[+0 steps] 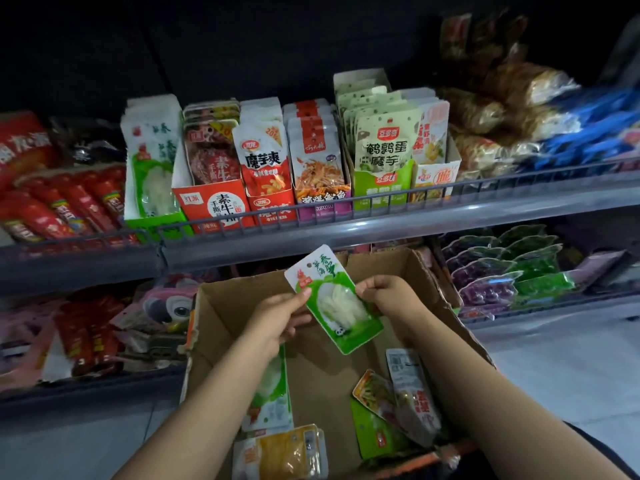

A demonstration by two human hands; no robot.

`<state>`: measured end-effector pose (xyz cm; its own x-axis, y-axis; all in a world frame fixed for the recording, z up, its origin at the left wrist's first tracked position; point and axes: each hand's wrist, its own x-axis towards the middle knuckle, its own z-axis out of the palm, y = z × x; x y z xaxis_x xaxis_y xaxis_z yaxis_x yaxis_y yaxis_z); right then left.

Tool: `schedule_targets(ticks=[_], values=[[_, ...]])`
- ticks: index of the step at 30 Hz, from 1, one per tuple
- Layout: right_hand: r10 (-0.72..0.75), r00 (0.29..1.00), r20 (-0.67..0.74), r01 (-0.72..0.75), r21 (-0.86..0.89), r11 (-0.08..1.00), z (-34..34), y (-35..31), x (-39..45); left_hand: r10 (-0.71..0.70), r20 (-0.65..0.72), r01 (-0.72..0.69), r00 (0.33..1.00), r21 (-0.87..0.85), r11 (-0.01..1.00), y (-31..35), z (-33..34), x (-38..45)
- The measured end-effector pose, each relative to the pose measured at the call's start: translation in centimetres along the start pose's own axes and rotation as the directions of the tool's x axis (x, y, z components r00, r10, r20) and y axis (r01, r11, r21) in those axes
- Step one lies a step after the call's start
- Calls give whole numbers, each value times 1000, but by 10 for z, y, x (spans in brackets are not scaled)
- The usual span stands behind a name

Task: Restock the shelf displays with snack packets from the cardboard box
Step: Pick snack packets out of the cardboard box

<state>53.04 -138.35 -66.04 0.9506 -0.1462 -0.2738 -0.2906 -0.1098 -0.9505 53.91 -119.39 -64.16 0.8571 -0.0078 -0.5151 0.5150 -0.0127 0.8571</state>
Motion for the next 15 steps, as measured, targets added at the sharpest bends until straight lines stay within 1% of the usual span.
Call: schedule_targets(ticks=[2, 4, 8, 10, 15], values=[[-2, 1000, 17, 1, 66, 998, -2, -8, -9, -21, 46, 24, 999, -75, 997, 6, -1, -10], [6, 999, 54, -13, 124, 992, -4, -16, -17, -12, 75, 22, 997, -141, 990, 13, -3, -22], [-17, 994, 103, -2, 183, 983, 1, -40, -31, 47, 90, -22, 995, -258, 966, 32, -11, -41], [-59, 989, 139, 32, 187, 982, 8, -56, -36, 97, 51, -81, 994, -251, 965, 44, -20, -47], [-127, 965, 229, 108, 95, 990, 38, -104, -45, 222, -77, -234, 972, -227, 945, 71, -54, -59]])
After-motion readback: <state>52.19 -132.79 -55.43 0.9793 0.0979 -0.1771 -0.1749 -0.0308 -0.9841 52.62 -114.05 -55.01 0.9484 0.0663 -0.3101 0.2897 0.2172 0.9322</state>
